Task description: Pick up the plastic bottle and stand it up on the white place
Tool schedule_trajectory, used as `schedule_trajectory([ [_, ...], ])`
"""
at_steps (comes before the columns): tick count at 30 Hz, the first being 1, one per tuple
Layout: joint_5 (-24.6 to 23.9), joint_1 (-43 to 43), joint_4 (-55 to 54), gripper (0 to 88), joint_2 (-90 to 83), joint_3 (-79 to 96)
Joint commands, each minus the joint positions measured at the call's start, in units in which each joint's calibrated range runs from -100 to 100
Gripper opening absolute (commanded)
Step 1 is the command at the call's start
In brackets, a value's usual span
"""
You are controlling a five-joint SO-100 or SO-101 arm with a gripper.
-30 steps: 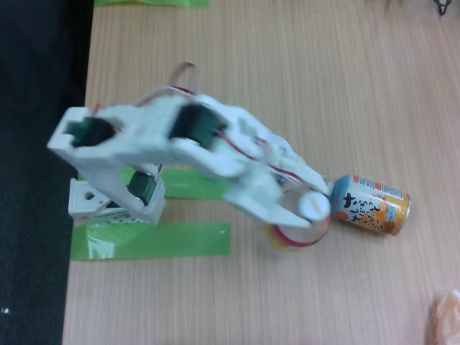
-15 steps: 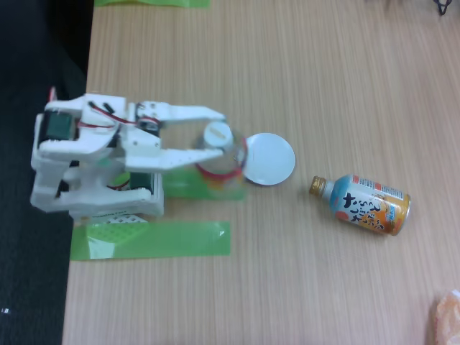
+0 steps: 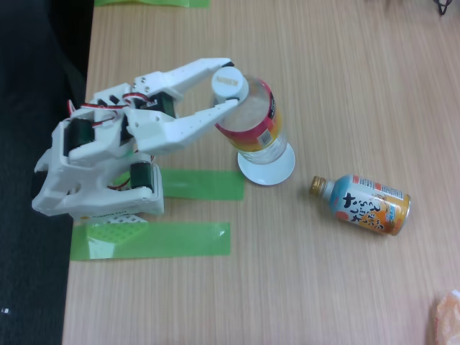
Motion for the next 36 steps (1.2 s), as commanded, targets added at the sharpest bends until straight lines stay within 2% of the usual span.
schedule_trajectory([
  [1, 0.3, -1.2, -3.4, 17.2, 0.8, 2.7],
  [7, 1.3, -10.4, -4.3, 17.2, 0.9, 6.4],
  [10, 5.7, -13.3, -8.9, 17.2, 0.9, 10.6],
  [16, 8.5, -14.1, -16.9, 17.2, 0.9, 19.2],
  [29, 8.2, -14.6, -25.0, 17.2, 0.9, 27.9],
  [36, 8.2, -15.8, -25.7, 17.2, 0.7, 30.5],
])
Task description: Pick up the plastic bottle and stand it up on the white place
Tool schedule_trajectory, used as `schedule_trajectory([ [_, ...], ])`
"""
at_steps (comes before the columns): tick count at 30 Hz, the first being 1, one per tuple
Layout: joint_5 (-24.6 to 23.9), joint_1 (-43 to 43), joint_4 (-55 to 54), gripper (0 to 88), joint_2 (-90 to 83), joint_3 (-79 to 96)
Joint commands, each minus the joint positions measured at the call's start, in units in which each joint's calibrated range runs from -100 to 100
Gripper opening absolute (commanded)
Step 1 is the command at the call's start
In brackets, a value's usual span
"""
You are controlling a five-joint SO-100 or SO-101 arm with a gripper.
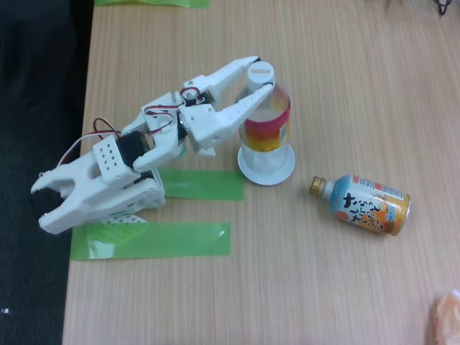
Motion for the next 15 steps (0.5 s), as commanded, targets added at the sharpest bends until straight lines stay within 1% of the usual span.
schedule_trajectory([
  [1, 0.0, -2.1, -1.1, 17.2, -0.7, 0.8],
  [5, 0.0, -3.6, -1.1, 17.2, -1.0, 2.3],
  [15, 0.0, -3.1, -1.1, 17.2, -1.0, 2.8],
])
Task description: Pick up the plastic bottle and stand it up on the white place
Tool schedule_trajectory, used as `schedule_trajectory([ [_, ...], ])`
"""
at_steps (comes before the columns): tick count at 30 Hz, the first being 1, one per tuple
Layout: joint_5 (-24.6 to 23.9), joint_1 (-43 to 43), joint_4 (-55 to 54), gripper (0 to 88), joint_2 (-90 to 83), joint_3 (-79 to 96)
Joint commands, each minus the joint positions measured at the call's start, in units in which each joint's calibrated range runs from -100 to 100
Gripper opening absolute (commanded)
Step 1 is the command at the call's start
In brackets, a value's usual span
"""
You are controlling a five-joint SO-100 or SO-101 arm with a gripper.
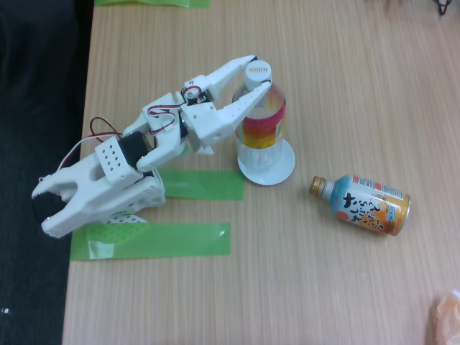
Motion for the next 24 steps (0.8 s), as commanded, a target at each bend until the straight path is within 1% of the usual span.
schedule_trajectory([
  [1, 0.0, -0.2, -1.1, 17.2, -0.3, -0.2],
  [24, 0.0, -0.1, -1.1, 17.2, 0.5, -2.7],
])
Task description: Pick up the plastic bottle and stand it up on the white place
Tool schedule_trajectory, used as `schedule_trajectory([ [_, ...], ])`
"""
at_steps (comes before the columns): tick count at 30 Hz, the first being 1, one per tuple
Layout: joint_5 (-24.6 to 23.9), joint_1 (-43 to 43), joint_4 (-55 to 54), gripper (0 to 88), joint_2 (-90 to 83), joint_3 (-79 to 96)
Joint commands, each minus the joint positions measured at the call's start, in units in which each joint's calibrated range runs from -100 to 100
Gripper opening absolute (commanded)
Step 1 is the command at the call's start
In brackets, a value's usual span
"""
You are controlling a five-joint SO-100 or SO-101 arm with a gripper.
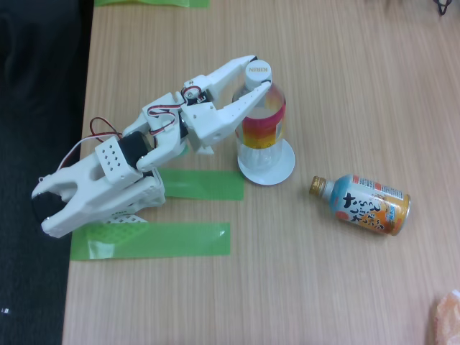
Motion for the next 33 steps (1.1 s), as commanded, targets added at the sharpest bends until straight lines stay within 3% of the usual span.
schedule_trajectory([
  [1, 0.0, -0.1, -1.1, 17.2, 0.5, -2.6],
  [10, 0.0, -0.1, -0.1, 17.2, 0.6, -4.2],
  [17, 0.0, -0.1, 6.8, 17.2, 0.7, -7.0],
  [33, 0.0, -0.1, 6.4, 17.2, 7.3, -14.4],
])
